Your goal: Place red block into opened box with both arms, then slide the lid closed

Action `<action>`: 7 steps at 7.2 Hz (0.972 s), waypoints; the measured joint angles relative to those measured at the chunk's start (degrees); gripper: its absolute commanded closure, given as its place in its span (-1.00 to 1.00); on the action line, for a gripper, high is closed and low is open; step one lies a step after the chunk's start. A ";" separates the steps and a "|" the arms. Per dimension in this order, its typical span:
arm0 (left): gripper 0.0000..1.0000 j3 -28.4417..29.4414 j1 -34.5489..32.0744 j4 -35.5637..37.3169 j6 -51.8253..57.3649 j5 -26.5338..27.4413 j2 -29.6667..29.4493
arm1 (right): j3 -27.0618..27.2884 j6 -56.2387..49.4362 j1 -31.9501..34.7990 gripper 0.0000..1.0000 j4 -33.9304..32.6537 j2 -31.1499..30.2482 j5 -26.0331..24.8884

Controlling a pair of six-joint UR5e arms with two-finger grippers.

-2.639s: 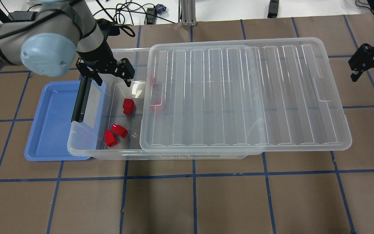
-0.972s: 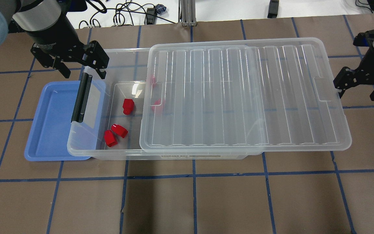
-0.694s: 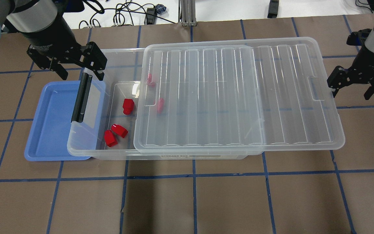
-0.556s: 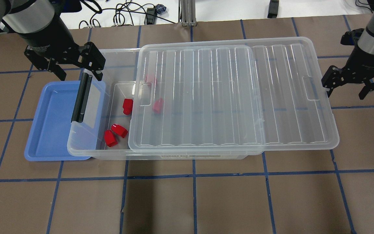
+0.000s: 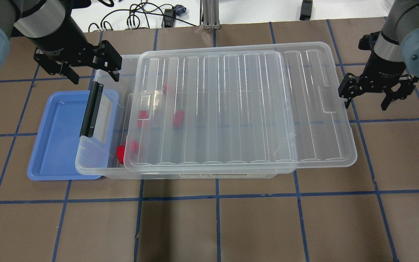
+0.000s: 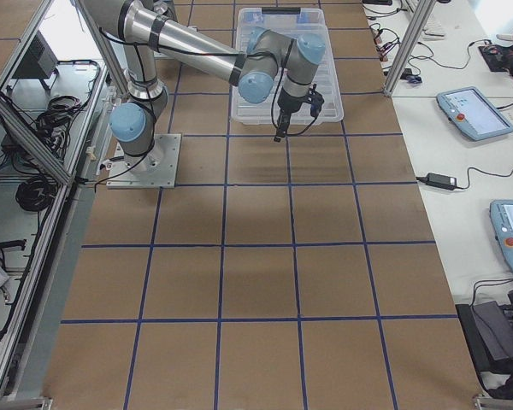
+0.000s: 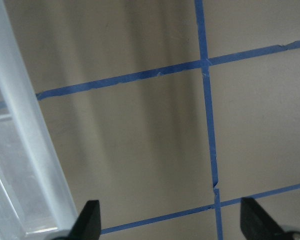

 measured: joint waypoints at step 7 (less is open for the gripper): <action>-1.00 0.40 -0.07 0.11 -0.74 0.43 2.13 | -0.56 8.01 8.17 -1.00 -0.09 -0.03 3.02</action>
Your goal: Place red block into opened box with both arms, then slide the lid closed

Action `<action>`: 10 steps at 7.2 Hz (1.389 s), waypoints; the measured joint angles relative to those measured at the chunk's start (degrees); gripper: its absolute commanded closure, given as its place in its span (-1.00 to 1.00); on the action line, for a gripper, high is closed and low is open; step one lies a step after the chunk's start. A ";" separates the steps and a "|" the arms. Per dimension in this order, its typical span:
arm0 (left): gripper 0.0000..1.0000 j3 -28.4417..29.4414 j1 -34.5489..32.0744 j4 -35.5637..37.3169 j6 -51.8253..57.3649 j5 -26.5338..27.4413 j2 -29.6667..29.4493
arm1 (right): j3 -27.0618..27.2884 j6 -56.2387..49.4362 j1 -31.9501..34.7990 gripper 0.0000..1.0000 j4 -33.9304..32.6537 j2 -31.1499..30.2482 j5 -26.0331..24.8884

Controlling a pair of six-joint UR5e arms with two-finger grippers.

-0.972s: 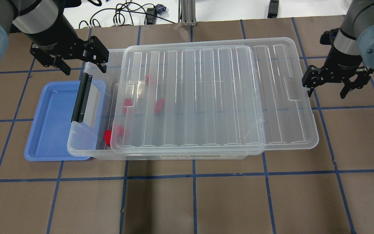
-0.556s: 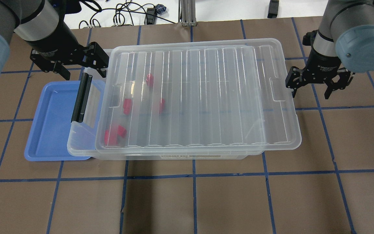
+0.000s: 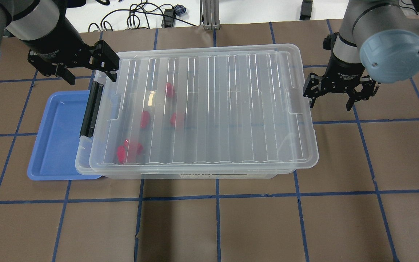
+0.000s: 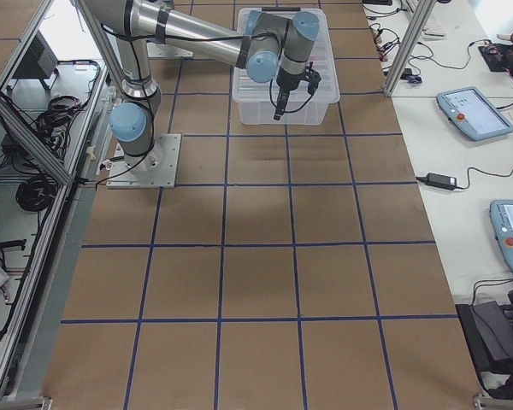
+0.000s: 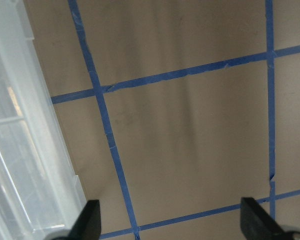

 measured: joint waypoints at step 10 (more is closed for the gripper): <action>-1.00 2.39 0.21 -2.68 -1.86 2.98 -2.27 | -3.97 0.21 1.57 -1.00 7.73 -11.89 4.81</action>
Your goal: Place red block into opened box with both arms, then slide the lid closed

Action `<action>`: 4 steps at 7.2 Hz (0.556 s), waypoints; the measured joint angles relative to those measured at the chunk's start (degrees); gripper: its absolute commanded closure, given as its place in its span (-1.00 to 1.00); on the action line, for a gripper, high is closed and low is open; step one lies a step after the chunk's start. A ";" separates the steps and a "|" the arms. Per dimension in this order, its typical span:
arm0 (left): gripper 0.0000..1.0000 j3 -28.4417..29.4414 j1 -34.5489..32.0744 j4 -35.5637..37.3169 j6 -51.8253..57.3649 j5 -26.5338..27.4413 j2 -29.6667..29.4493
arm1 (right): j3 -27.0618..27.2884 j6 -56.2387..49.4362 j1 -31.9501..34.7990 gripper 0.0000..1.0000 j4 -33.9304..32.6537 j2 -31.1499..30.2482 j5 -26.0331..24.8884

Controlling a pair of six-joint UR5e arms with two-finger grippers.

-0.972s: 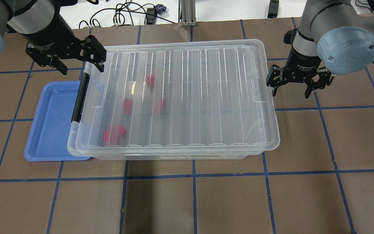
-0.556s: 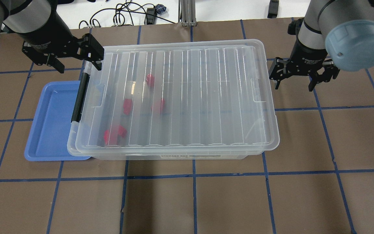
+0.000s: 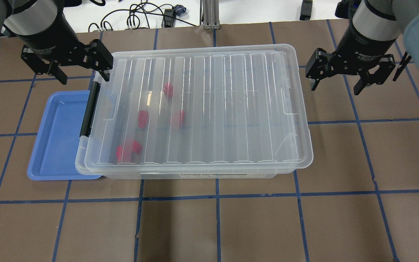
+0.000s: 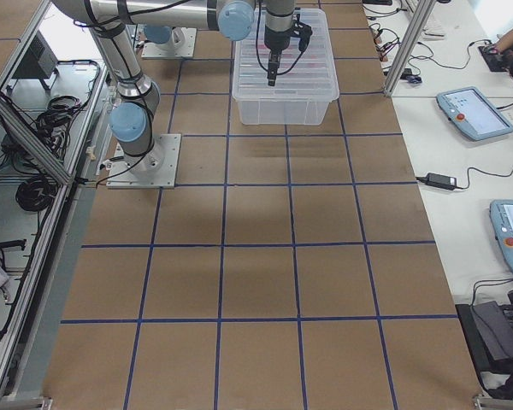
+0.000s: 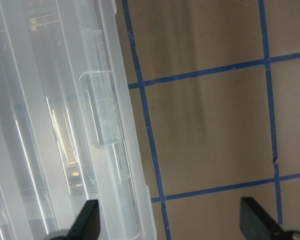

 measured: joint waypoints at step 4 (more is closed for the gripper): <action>-1.00 0.81 -1.72 -0.85 -0.34 -0.18 -0.63 | 0.58 2.11 1.19 -1.00 2.69 -2.36 0.15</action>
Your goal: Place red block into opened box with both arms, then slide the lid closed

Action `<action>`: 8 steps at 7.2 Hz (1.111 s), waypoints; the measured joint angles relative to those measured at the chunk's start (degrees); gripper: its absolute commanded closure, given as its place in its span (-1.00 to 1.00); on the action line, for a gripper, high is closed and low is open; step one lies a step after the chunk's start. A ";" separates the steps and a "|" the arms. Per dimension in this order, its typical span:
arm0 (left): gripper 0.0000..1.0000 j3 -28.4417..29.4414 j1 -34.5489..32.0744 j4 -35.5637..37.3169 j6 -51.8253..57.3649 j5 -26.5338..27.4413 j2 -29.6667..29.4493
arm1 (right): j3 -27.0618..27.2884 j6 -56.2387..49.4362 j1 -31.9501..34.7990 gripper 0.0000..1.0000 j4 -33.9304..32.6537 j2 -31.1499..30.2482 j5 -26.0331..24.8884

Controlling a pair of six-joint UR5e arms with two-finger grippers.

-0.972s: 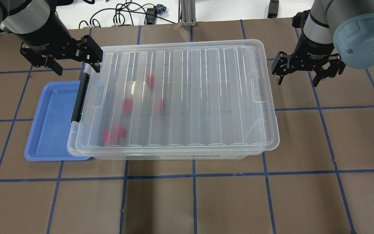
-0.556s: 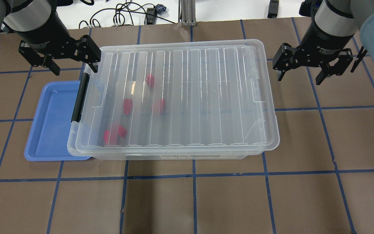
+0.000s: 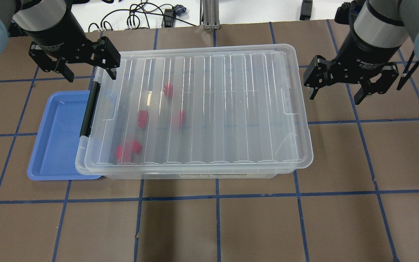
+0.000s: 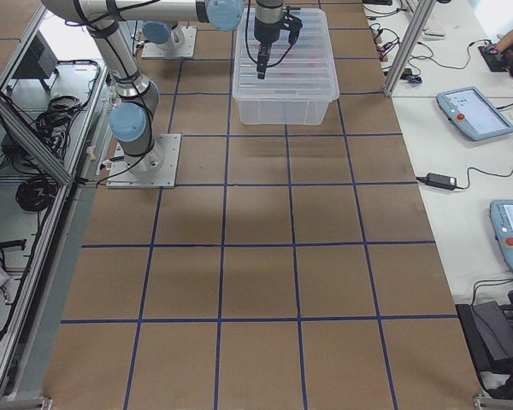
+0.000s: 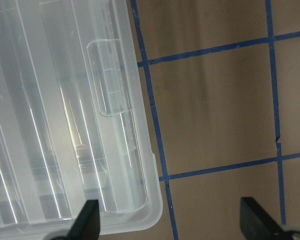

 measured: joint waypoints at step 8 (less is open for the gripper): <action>-1.00 -0.20 -0.17 0.69 -0.17 0.09 0.62 | 0.02 2.95 0.96 -1.00 -0.34 -0.80 -5.44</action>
